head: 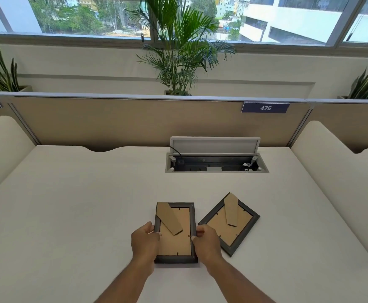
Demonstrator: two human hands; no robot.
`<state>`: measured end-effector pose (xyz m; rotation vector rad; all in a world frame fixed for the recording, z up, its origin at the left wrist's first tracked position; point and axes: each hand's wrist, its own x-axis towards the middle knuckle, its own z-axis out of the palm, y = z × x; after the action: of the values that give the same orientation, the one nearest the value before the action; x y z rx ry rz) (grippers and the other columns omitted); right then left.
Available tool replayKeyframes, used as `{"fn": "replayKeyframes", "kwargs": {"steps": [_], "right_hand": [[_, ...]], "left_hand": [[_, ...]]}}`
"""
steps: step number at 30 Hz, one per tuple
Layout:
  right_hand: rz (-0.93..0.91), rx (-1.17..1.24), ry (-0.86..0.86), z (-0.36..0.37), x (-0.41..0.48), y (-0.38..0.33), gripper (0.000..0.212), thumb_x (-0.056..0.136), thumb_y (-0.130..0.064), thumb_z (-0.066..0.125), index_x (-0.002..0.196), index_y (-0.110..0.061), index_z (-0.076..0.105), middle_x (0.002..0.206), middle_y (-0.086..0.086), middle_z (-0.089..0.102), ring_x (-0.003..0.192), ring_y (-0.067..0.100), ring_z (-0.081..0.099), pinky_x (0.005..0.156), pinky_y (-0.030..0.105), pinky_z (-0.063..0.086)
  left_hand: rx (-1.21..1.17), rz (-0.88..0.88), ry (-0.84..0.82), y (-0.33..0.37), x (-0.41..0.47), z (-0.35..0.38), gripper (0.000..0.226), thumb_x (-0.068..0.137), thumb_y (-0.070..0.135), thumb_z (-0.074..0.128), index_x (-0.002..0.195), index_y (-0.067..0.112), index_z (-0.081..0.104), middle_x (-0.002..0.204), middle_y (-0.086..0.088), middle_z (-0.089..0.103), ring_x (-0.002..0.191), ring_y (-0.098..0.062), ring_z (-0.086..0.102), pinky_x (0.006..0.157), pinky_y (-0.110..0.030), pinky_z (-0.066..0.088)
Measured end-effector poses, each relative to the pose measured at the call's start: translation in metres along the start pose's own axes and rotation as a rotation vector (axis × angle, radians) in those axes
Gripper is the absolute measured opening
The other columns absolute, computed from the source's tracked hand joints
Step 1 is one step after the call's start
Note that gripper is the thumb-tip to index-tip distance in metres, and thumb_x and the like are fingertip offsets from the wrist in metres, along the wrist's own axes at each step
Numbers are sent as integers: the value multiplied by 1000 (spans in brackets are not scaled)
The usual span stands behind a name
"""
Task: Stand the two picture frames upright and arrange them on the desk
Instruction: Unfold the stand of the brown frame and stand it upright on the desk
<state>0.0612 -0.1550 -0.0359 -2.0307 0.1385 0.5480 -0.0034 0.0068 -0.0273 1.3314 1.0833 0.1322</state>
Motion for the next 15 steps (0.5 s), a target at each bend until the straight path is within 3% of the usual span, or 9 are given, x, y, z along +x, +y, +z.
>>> {"fn": "replayKeyframes", "kwargs": {"steps": [1, 3, 5, 7, 11, 15], "right_hand": [[-2, 26, -3, -3, -1, -1, 25, 97, 0, 62, 95, -26, 64, 98, -5, 70, 90, 6, 65, 67, 17, 48], [-15, 43, -14, -10, -1, -3, 20, 98, -3, 65, 104, -22, 67, 100, -6, 71, 95, 9, 69, 68, 16, 50], [-45, 37, -18, -15, -2, -3, 21, 97, -8, 67, 117, -17, 69, 105, -5, 71, 98, 9, 67, 72, 16, 52], [-70, 42, 2, -20, -4, -4, 27, 97, -9, 69, 123, -15, 69, 110, -3, 72, 102, 11, 67, 80, 20, 55], [-91, 118, 1, -28, -8, -8, 30, 97, -6, 68, 126, -13, 69, 111, -2, 75, 104, 14, 71, 90, 34, 64], [-146, 131, -3, -37, -12, -16, 34, 95, -9, 71, 127, -17, 68, 107, -11, 73, 100, 6, 70, 80, 19, 60]], "left_hand": [[-19, -7, 9, 1, 0, -1, 61, 95, -9, 64, 153, 4, 50, 147, -10, 62, 128, -30, 62, 109, -42, 52], [-77, -25, 5, 1, 3, -4, 60, 93, -11, 67, 149, 1, 53, 142, -14, 67, 125, -34, 65, 106, -47, 56], [-131, -34, -44, 5, 1, -8, 42, 92, -10, 68, 133, 2, 69, 113, -11, 82, 103, -33, 75, 79, -41, 66], [-165, -28, -105, 9, -3, -12, 34, 94, -8, 67, 125, 4, 74, 92, -6, 85, 91, -31, 78, 60, -32, 65], [-162, -11, -210, 12, -11, -15, 59, 92, -5, 71, 146, 16, 60, 96, -7, 85, 96, -34, 79, 68, -40, 67], [-169, 56, -253, 10, -19, -16, 72, 91, -2, 74, 155, 22, 51, 101, -6, 85, 97, -33, 80, 80, -46, 68]]}}
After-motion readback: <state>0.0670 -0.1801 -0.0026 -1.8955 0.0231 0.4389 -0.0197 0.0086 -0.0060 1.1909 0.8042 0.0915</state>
